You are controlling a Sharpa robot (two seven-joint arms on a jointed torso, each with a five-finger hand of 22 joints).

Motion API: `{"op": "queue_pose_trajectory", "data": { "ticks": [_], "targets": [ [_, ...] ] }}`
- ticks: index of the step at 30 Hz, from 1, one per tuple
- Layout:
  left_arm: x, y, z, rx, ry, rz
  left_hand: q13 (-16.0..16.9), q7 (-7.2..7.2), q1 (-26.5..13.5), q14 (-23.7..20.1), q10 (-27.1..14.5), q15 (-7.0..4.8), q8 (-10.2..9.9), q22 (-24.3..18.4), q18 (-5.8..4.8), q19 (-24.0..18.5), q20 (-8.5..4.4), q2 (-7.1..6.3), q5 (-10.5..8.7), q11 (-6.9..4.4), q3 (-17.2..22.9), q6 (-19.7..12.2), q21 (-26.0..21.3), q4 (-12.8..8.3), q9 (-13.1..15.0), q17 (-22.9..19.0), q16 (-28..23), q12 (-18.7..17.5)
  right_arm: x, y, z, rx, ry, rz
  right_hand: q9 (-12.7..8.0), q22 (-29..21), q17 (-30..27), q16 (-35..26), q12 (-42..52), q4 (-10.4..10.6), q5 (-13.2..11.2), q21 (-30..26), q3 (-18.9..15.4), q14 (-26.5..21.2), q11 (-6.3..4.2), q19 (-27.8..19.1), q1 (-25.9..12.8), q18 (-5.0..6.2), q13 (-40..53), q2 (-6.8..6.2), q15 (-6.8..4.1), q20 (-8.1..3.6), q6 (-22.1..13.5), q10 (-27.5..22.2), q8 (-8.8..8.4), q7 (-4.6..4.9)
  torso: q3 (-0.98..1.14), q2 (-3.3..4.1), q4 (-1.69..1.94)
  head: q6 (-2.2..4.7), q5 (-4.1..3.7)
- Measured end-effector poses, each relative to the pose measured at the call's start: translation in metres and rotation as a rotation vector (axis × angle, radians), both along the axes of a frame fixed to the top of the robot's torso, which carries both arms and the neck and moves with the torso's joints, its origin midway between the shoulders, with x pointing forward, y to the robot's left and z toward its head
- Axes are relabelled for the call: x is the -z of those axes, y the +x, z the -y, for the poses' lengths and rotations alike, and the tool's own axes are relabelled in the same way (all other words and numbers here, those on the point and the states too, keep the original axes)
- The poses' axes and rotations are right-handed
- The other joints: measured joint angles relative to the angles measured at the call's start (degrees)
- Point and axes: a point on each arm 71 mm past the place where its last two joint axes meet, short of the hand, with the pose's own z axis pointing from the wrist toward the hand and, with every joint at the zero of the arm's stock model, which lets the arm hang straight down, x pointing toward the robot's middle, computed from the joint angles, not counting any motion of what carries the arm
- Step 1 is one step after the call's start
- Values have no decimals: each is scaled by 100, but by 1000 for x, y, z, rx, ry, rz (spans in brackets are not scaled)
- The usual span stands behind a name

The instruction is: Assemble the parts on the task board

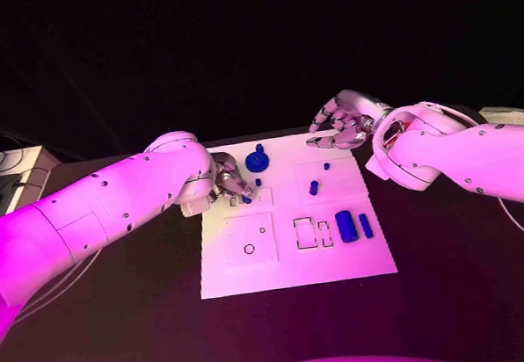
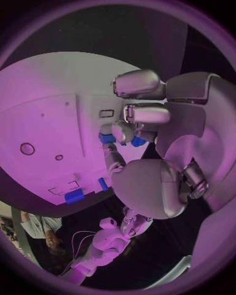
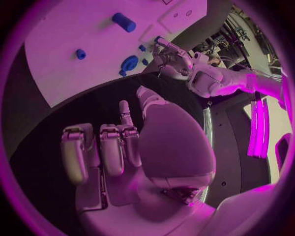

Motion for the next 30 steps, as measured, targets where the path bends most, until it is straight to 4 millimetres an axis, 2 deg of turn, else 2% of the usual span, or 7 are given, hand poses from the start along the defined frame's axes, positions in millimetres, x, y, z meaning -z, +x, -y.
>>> {"op": "queue_pose_trajectory", "data": {
  "ticks": [7,8,9,10,11,17,30],
  "targets": [
    [1,0,1,2,1,-1,0,-73,-37,21,30,-23,-3,-3,0,0,0,-24,-1,-14,-145,72,0,77,12,0,0,21,0,0,0,0,0,0,0,5,0,0,0,0,0,-15,0,0,0,0,0,0,0,0,0,0,0,0,0,0,-2,-1,7,-3,-2],
    [1,0,1,2,1,-1,0,-81,-44,21,37,-24,-28,-3,0,0,0,-31,-1,-22,-176,81,0,96,444,0,0,21,0,0,0,0,0,0,0,5,0,0,0,0,0,-15,0,0,0,0,0,0,-1,0,0,0,0,0,0,0,-2,-1,8,-3,-3],
    [1,0,1,2,2,-1,-1,-171,-78,15,42,-31,-29,-3,0,0,0,-65,-1,-26,-311,173,0,158,1337,0,0,21,0,0,0,0,0,0,0,5,0,0,0,0,0,-15,0,0,0,0,0,0,-1,0,0,0,0,0,0,0,-2,-1,8,-3,-3],
    [3,-1,1,3,5,-4,0,-302,-90,13,68,-35,-27,-3,1,0,0,-76,-1,-52,-398,344,0,200,1606,0,0,21,0,0,0,0,0,0,0,5,0,0,0,0,0,-15,0,0,0,0,0,0,-1,0,0,0,0,0,0,0,-1,-1,9,-3,-3],
    [4,-1,0,1,6,-7,1,-398,-121,13,67,-36,-37,-3,0,0,0,-75,-1,-51,-457,444,0,229,1681,0,0,21,0,0,0,0,0,0,0,5,0,0,0,0,0,-15,0,0,0,0,0,0,-1,0,0,0,0,0,0,0,-2,-1,9,-3,-3],
    [5,-1,-1,0,10,-10,2,-519,-187,13,24,-35,-99,-3,0,0,0,-129,-34,-52,-1013,583,0,538,1772,0,0,55,0,0,0,0,0,0,-1,4,0,0,0,0,0,-15,0,0,0,0,0,0,-1,0,0,0,0,0,0,0,-2,-1,8,-8,-5],
    [6,-2,-3,-2,15,-9,-1,-509,-192,13,24,-35,-138,-3,1,0,1,-137,-33,-52,-1322,569,0,722,1805,5,0,55,0,0,1,1,0,0,9,3,0,0,0,0,0,-15,0,0,0,0,0,0,-2,0,0,0,0,0,0,0,-3,-2,7,7,-9]
  ]
}}
